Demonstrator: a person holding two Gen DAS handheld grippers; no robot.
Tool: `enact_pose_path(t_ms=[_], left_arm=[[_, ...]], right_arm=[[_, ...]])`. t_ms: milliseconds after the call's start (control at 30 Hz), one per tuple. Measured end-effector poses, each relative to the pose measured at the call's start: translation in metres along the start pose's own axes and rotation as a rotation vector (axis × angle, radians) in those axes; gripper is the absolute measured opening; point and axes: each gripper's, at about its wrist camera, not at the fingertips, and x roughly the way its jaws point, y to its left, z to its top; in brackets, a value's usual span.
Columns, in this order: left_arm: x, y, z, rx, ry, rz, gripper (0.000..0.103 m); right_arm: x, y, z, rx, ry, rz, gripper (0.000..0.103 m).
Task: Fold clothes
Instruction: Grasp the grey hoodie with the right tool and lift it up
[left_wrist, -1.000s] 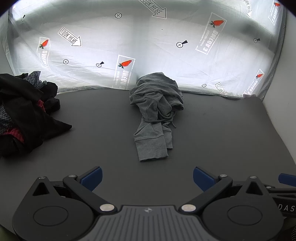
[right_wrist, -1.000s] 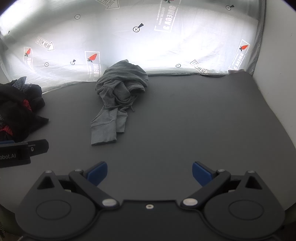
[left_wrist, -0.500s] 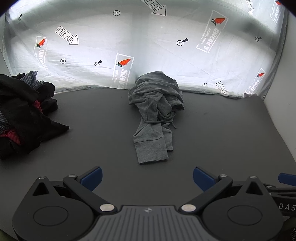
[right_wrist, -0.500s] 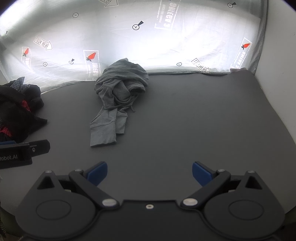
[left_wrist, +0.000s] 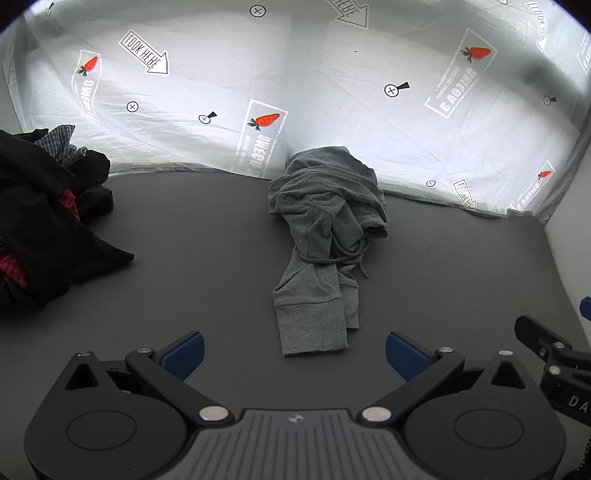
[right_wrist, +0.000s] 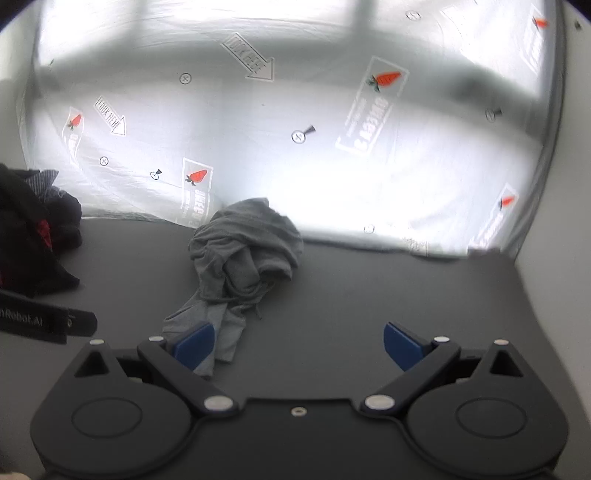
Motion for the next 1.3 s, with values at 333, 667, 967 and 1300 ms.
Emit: enact_pose_path(t_ms=[333, 667, 967, 1300], left_arm=[[0.096, 0.037, 0.058, -0.217, 0.111, -0.089, 0.102], [0.229, 0.040, 0.113, -0.175, 0.158, -0.105, 0.071], [0.290, 0.009, 0.164, -0.047, 0.048, -0.106, 0.072], [0.207, 0.004, 0.140, -0.026, -0.020, -0.073, 0.073]], right_arm=[[0.121, 0.008, 0.049, -0.059, 0.067, 0.056, 0.075], [0.302, 0.038, 0.070, -0.175, 0.101, 0.058, 0.047], [0.400, 0.079, 0.065, -0.495, -0.047, 0.038, 0.047], [0.263, 0.030, 0.123, -0.369, -0.402, -0.162, 0.003]])
